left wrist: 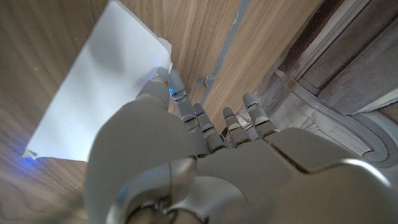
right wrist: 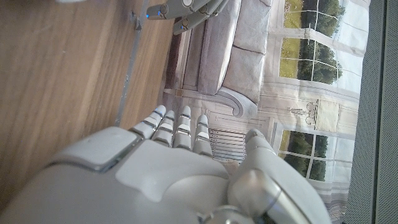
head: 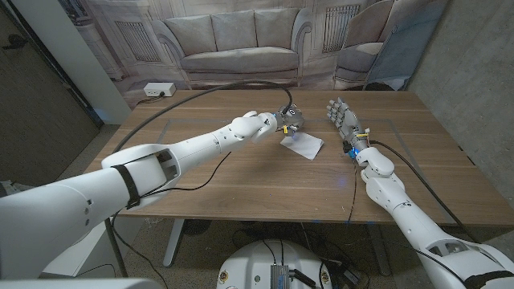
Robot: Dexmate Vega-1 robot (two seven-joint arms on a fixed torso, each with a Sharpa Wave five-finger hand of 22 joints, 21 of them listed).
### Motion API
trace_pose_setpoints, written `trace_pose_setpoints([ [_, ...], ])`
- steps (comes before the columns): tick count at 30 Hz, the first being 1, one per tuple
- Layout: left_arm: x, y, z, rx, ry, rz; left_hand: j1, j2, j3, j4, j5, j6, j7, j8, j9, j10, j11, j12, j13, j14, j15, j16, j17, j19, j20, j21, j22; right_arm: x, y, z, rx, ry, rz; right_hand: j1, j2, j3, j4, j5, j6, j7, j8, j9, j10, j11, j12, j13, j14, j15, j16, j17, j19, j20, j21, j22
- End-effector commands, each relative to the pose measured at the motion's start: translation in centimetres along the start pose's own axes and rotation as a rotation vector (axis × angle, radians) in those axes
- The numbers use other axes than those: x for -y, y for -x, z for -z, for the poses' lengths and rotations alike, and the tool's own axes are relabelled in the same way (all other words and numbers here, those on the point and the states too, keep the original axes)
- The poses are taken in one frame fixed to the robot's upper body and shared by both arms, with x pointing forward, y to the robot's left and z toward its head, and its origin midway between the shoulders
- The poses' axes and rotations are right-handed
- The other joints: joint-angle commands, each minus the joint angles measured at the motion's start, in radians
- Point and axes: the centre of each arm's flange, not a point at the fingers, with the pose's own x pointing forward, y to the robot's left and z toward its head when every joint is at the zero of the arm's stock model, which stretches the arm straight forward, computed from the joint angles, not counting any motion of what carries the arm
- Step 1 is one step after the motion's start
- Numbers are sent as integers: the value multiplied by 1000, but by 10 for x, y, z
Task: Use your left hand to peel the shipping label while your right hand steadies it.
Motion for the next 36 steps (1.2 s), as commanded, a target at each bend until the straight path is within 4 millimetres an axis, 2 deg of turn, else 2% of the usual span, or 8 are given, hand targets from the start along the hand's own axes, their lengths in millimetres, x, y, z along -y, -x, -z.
trace_pose_setpoints([
  [1,2,7,8,-26,49,-94,9,14,13,-1,-4,9,9,6,-1,10,0,7,3,13,-105,5,-1,7,-2,6,4,0,-4,1,-2,-4,-2,-11,-3,-6,2,2,10,2,-2,2,8,1,2,0,5,4,3,3,3,0,2,5],
  [7,0,23,16,-84,105,-276,11,21,21,2,-6,-4,16,10,8,22,-2,5,3,28,-116,7,-1,11,-15,10,4,-1,-5,0,3,0,-6,-11,-1,-6,2,2,11,3,-2,2,9,0,2,0,5,5,3,3,3,-2,2,5],
  [9,2,30,20,-109,187,-349,11,21,23,2,-7,-7,17,12,10,27,-4,5,3,33,-120,9,-1,14,-21,12,4,-1,-5,-1,4,1,-8,-11,0,-5,2,2,11,3,-3,2,9,1,2,0,4,5,2,3,3,-1,3,5],
  [12,5,32,21,-120,188,-387,12,22,26,2,-7,-7,22,16,13,32,-5,4,3,39,-124,9,-1,17,-29,15,3,-2,-5,-1,2,3,-9,-10,1,-4,2,2,10,5,-3,2,8,-1,1,0,4,4,2,3,3,-2,3,5],
  [20,11,33,16,-115,197,-367,14,20,34,1,-9,-4,25,22,12,52,-6,2,2,51,-133,9,-2,27,-48,22,2,-3,-6,-1,-2,6,-11,-7,3,-3,0,2,10,5,-4,2,9,-1,1,0,5,4,2,3,3,-2,3,5],
  [28,18,47,23,-154,289,-396,17,18,40,-1,-9,-5,30,28,14,55,-6,-3,2,57,-135,7,-3,29,-52,25,1,-4,-2,-2,-3,21,4,3,8,3,-6,2,22,7,0,2,20,-8,5,0,15,7,5,2,7,-6,4,5],
  [36,21,60,28,-232,313,-480,21,15,48,-3,-8,5,31,36,14,77,-7,0,4,65,-141,4,-3,29,-59,27,0,-4,5,-6,16,49,56,39,5,18,-35,2,68,15,12,1,74,-13,22,0,66,-4,15,1,40,-5,16,5],
])
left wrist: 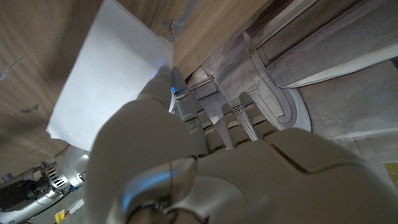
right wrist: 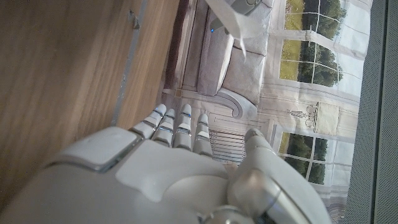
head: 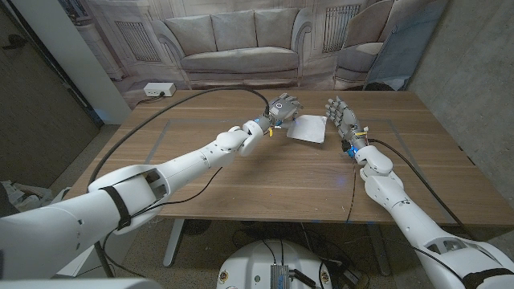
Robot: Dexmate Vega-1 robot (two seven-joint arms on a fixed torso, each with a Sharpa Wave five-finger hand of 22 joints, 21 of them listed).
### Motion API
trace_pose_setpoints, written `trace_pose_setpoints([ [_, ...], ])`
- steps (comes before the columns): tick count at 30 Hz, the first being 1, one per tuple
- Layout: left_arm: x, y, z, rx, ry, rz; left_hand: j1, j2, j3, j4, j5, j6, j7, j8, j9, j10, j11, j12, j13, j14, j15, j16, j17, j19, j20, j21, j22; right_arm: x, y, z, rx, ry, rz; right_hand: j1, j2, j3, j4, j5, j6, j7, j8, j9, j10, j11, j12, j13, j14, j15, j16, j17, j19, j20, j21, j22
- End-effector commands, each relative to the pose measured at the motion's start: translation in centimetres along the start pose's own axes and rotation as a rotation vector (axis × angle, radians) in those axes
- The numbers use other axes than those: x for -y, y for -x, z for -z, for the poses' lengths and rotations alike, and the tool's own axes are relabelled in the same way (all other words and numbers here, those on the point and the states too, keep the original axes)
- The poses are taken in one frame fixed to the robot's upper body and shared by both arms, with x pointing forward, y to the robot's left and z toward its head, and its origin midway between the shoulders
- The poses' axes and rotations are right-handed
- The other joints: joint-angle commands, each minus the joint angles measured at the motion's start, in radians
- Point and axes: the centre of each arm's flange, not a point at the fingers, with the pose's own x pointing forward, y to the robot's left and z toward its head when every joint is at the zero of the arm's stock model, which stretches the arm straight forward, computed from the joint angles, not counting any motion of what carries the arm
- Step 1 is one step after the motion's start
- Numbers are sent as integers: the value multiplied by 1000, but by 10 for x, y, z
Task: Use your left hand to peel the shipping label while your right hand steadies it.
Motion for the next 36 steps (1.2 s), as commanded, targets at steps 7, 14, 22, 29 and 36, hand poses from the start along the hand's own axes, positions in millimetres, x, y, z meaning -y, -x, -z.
trace_pose_setpoints([
  [7,1,27,14,-142,81,-121,15,-3,15,-1,3,14,10,18,5,22,-3,0,6,18,-139,-1,1,1,-9,9,2,-2,13,-6,16,59,99,75,-10,22,-55,1,116,15,32,1,101,-18,35,0,125,-31,22,3,57,19,24,10],
  [14,0,32,15,-155,98,-144,17,-7,20,-2,2,15,13,25,11,32,-2,1,8,25,-139,-4,1,2,-10,11,1,-4,17,-9,16,71,109,84,-8,27,-61,-1,185,20,49,7,177,-26,59,3,221,-60,41,11,91,34,42,18],
  [22,-6,28,18,-170,144,-140,17,-9,26,-3,2,14,12,31,14,41,-3,2,11,29,-141,-8,1,2,-13,13,0,-8,21,-12,26,103,127,103,-14,33,-75,1,219,18,61,12,216,-35,72,7,248,-73,40,11,102,39,51,23],
  [29,-9,23,16,-163,134,-146,16,-10,31,-1,2,15,14,34,12,39,-2,0,13,30,-138,-13,1,2,-12,15,0,-11,28,-17,31,147,163,160,-21,45,-109,1,287,11,93,23,303,-52,108,22,294,-104,45,17,133,38,70,30],
  [36,-9,16,11,-161,137,-128,15,-11,35,-1,2,12,15,38,16,41,-2,-1,15,31,-137,-16,1,1,-12,16,0,-13,31,-18,33,149,178,204,-17,54,-122,1,322,3,113,30,337,-72,124,30,315,-117,50,24,143,38,79,33],
])
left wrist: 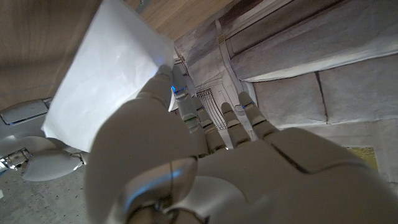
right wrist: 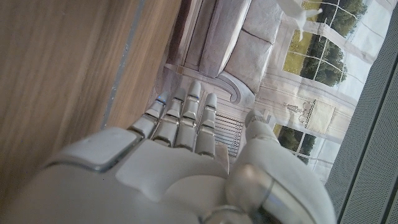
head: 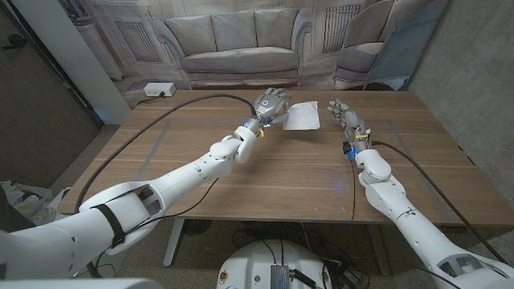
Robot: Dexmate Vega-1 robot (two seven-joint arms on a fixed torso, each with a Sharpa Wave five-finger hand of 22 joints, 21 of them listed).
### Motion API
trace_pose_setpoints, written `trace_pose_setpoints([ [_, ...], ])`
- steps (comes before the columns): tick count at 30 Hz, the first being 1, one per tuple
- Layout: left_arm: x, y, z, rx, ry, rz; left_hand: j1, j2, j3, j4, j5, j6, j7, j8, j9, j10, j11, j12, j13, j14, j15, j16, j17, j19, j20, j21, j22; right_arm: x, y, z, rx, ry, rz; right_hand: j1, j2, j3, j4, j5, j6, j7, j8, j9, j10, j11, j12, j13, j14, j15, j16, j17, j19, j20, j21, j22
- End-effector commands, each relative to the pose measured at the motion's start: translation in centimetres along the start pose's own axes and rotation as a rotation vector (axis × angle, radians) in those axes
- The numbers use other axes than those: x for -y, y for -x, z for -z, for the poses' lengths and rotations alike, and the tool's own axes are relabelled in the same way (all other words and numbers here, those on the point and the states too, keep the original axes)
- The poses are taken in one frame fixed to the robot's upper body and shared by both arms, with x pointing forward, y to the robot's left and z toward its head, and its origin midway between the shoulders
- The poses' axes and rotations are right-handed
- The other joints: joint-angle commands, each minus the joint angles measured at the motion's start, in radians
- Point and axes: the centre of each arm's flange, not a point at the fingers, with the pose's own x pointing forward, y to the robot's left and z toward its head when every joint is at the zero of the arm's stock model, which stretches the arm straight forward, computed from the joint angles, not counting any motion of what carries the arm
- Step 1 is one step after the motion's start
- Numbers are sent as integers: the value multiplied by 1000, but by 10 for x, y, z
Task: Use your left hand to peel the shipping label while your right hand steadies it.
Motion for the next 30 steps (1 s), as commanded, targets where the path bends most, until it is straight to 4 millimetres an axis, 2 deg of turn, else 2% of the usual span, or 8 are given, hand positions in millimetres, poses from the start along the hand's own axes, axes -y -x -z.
trace_pose_setpoints([
  [1,0,-10,-5,6,1,16,5,-2,21,8,4,3,4,37,16,8,-1,-2,3,7,-138,-4,1,-3,-5,5,-1,5,8,-3,0,61,111,22,-2,4,-5,1,21,-1,14,5,19,-7,15,6,16,-3,10,7,11,-1,7,5],
  [6,4,-17,-6,1,2,69,4,-3,23,8,4,4,4,41,19,9,-1,-3,4,3,-137,-8,1,-3,-7,6,-1,4,10,-4,7,68,118,29,-3,-2,0,0,44,-9,28,9,38,-8,27,13,36,-22,19,18,17,-2,13,7],
  [10,3,-24,-8,12,-10,95,2,-5,25,9,3,5,0,44,19,9,-1,-4,5,2,-135,-10,1,-6,-7,6,-1,4,11,-4,16,71,128,33,-7,-7,1,0,50,-11,34,12,51,-10,35,17,43,-24,24,23,22,-4,17,8],
  [19,1,-35,-11,25,-14,83,0,-7,30,10,3,8,-2,48,19,9,-1,-7,7,0,-132,-14,2,-8,-9,7,-2,3,12,-9,36,139,155,56,-21,-12,-8,3,55,-19,43,17,60,-20,44,25,59,-38,31,30,34,0,26,10],
  [24,-2,-38,-13,33,-18,71,-1,-7,33,10,2,3,-3,51,24,12,-2,-7,8,0,-132,-15,2,-10,-8,8,-2,2,12,-10,37,179,179,112,-34,-6,-24,12,67,-33,57,22,71,-35,55,33,71,-54,32,30,49,0,37,12],
  [30,-4,-41,-17,47,-25,71,-3,-10,36,11,1,10,-4,55,22,14,-2,-9,9,2,-136,-16,2,-11,-11,9,-2,2,12,-9,40,189,197,158,-41,-4,-23,18,102,-51,80,28,93,-53,69,42,93,-78,41,38,64,-4,48,15],
])
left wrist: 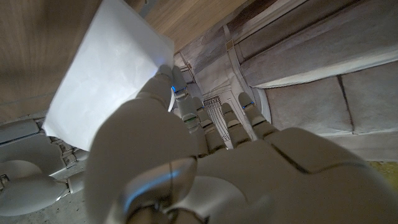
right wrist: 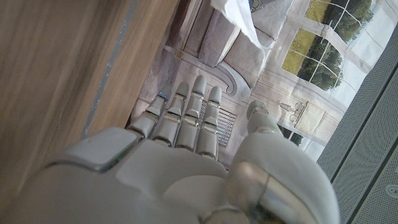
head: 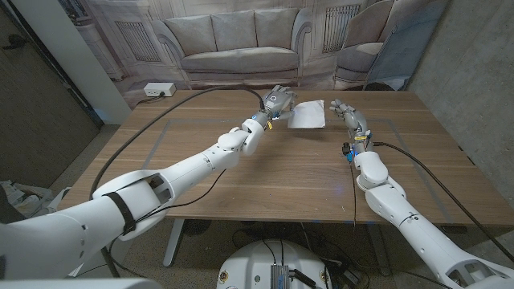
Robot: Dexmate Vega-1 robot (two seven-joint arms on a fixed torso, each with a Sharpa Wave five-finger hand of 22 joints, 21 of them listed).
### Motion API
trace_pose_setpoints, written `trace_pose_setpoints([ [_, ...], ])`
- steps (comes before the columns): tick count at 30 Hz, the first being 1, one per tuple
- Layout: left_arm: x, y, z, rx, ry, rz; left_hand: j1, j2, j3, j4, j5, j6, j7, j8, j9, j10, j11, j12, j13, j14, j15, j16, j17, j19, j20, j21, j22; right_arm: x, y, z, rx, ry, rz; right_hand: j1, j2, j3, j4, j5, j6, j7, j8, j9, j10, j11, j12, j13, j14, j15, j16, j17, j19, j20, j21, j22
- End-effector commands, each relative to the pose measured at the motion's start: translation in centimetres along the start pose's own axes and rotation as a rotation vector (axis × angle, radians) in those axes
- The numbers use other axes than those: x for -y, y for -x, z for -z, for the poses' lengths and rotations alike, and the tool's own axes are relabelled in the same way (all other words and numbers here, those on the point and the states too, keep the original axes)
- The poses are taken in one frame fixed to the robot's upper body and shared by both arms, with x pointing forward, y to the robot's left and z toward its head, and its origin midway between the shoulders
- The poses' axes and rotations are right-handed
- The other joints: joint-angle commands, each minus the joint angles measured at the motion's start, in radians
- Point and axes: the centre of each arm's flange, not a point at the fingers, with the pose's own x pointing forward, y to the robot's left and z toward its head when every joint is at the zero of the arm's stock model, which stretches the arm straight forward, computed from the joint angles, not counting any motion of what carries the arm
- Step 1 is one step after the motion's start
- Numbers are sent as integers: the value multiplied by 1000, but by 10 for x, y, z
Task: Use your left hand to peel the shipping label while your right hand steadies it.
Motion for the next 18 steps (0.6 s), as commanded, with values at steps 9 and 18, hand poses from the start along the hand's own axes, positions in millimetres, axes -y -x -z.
trace_pose_setpoints([
  [9,-3,-15,-9,34,-19,11,-3,-10,19,5,5,18,-11,58,16,20,-2,-5,6,4,-140,-2,3,0,-2,11,2,1,0,-2,27,62,75,53,1,-4,7,10,56,-18,39,11,46,-20,29,15,36,-82,22,21,29,-9,23,8],
  [18,-2,-22,-14,50,-32,22,-5,-13,26,4,5,23,-4,67,22,23,-2,-8,8,4,-140,-4,3,-1,-3,13,2,1,1,-1,30,61,83,59,0,-8,12,10,67,-17,49,15,52,-19,34,20,41,-82,25,27,30,-10,27,9],
])
